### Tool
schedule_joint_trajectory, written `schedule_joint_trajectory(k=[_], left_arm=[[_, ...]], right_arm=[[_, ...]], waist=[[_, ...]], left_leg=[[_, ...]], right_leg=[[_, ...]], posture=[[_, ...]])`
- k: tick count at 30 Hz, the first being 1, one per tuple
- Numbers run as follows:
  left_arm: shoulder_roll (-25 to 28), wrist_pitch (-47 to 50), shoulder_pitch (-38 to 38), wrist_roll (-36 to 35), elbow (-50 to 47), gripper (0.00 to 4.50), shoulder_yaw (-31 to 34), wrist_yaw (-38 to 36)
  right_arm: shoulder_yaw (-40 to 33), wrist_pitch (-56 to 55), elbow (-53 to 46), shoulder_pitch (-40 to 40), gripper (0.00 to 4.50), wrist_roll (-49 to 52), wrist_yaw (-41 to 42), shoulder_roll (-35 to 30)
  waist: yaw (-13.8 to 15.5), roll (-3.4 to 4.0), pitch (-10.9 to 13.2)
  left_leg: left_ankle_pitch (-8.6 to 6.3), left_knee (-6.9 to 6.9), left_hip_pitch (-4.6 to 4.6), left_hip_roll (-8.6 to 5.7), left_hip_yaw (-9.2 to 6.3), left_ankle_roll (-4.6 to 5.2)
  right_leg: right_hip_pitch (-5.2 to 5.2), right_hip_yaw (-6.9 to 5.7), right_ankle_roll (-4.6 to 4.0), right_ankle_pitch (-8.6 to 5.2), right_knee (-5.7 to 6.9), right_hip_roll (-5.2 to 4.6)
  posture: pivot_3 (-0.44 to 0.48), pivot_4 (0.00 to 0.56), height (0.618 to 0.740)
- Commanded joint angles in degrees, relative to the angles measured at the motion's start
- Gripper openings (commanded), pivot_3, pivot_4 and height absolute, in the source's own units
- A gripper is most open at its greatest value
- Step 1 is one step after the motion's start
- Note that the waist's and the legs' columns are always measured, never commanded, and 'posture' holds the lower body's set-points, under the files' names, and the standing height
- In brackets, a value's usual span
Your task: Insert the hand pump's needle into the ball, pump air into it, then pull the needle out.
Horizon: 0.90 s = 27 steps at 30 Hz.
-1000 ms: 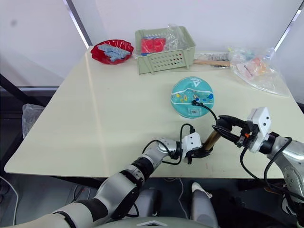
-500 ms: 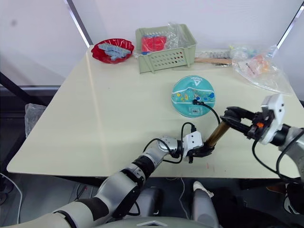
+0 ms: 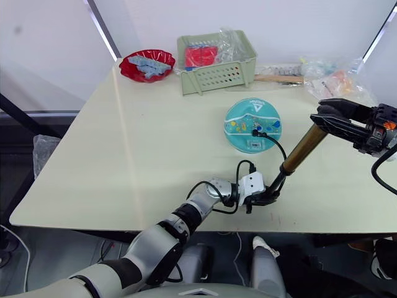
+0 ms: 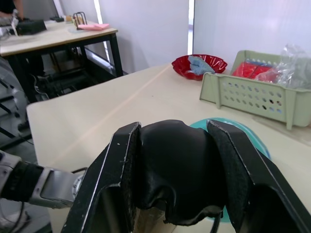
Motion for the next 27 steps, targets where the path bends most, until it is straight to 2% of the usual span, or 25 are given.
schedule_joint_trajectory(k=[1,6,13,20,27], left_arm=[[2.86,4.09,3.24,3.47,6.03,1.19,-1.65,0.65],[2.63,4.21,3.13,3.43,6.17,1.19,-1.55,0.93],[2.55,4.36,3.30,3.29,6.00,1.19,-1.44,1.31],[3.26,4.16,3.70,3.25,5.58,1.19,-1.41,1.29],[3.39,4.25,3.54,3.24,5.55,1.19,-1.38,1.16]], right_arm=[[-4.42,-1.65,-1.26,-2.91,1.68,1.91,0.78,-1.18],[0.79,-4.16,-3.16,1.72,1.68,-5.16,2.73,0.64],[10.00,-12.03,-2.78,8.05,1.68,-16.29,3.08,5.71],[19.28,-21.26,1.67,13.54,1.68,-26.72,3.11,11.88],[23.40,-28.07,5.59,15.53,1.68,-33.00,2.61,15.32]], waist=[[0.00,0.00,0.00],[-0.01,-0.01,-0.01],[-0.17,-0.46,-0.35],[-0.20,-0.92,-0.79],[-0.20,-0.95,-0.92]], left_leg=[[0.00,0.00,0.00,0.00,-0.01,0.00],[0.00,0.00,0.02,0.00,-0.02,0.00],[-0.01,0.00,0.27,0.07,-0.02,-0.02],[-0.02,0.00,0.38,0.12,-0.04,-0.03],[-0.02,-0.03,0.41,0.14,-0.07,-0.04]], right_leg=[[0.00,-0.01,-0.01,0.01,0.00,0.01],[0.02,-0.03,0.02,0.00,-0.01,0.01],[0.20,-0.03,0.01,-0.03,0.00,0.07],[0.26,-0.02,-0.17,-0.13,0.00,0.07],[0.26,-0.02,-0.19,-0.14,0.02,0.06]], posture=[[0.000,0.150,0.737],[0.000,0.150,0.737],[0.000,0.150,0.737],[0.000,0.150,0.737],[0.000,0.150,0.737]])
